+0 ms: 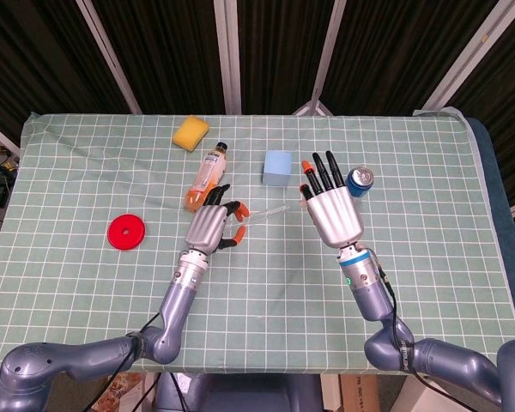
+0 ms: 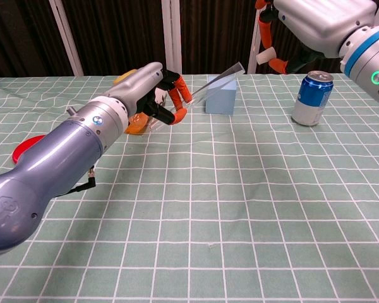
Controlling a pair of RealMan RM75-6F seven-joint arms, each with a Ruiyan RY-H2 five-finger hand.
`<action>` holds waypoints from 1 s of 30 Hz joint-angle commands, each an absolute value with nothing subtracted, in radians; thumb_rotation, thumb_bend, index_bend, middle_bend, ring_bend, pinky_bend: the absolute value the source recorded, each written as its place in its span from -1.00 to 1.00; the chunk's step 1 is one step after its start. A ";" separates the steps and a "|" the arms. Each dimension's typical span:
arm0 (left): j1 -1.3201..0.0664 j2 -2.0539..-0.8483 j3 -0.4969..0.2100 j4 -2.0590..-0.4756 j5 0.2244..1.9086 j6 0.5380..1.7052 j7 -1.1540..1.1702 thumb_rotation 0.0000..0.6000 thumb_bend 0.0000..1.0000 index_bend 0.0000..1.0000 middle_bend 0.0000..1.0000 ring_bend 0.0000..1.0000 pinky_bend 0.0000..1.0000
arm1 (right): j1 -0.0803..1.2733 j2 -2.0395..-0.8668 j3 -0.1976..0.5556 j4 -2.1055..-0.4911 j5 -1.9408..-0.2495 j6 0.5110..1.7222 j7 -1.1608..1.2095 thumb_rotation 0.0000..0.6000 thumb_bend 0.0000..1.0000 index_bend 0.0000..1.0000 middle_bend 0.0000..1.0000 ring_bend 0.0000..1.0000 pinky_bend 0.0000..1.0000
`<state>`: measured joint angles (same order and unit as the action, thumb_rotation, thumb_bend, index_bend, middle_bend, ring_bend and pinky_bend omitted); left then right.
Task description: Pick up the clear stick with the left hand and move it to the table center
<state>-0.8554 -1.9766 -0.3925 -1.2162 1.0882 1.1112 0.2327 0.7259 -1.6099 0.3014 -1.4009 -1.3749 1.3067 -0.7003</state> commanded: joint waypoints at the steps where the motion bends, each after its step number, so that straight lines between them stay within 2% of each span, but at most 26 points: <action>1: -0.857 -1.979 -0.393 -1.216 1.087 1.113 0.234 1.00 0.43 -0.04 0.02 -0.87 -1.00 | 0.725 -1.613 0.302 -1.405 -1.371 1.310 -0.699 1.00 -0.09 0.26 -0.61 -1.00 -1.00; 30: -0.869 -2.007 -0.404 -1.217 1.071 1.121 0.247 1.00 0.43 -0.04 0.02 -0.87 -1.00 | 0.736 -1.637 0.299 -1.415 -1.351 1.316 -0.717 1.00 -0.09 0.26 -0.61 -1.00 -1.00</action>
